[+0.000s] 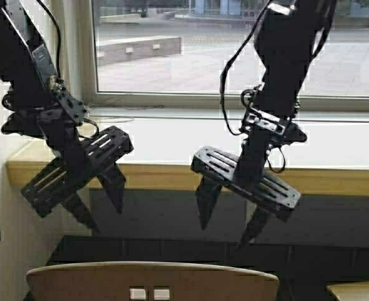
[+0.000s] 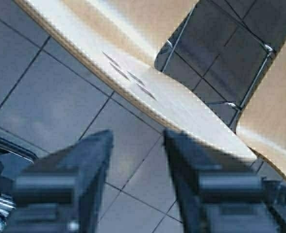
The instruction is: Push the chairs under the table
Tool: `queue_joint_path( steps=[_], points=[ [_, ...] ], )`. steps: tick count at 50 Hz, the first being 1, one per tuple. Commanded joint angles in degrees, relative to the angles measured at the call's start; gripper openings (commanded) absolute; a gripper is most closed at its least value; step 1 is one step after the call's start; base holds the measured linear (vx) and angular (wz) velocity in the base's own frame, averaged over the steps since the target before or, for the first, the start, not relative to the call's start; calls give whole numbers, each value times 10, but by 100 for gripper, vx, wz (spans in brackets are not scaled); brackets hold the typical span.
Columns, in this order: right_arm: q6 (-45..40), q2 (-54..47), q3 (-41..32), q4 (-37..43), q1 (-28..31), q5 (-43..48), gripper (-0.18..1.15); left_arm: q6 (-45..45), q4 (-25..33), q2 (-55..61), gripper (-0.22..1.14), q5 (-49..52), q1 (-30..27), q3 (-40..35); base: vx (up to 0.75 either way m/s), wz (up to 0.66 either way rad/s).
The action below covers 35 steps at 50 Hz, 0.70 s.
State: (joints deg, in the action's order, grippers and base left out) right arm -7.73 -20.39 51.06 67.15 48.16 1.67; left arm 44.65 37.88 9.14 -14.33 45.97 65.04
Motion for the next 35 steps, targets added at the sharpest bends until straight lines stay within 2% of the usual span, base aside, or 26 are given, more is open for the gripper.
queue_joint_path(
  steps=[1,5,16,22,35],
  points=[
    [-1,2,4,122,2,18,94,18,46,39,97,-10,2,-12,1,-1],
    [2,10,1,193,4,52,94,35,95,53,97,-17,2,-13,0,0],
    [-1,-19,-10,285,20,79,94,42,179,68,96,-47,2,2,0,0],
    [2,-49,-25,341,47,78,94,42,199,98,96,-48,2,-10,0,0],
    [1,-118,-81,359,54,55,94,48,211,164,96,-45,-14,-58,0,0]
  ],
)
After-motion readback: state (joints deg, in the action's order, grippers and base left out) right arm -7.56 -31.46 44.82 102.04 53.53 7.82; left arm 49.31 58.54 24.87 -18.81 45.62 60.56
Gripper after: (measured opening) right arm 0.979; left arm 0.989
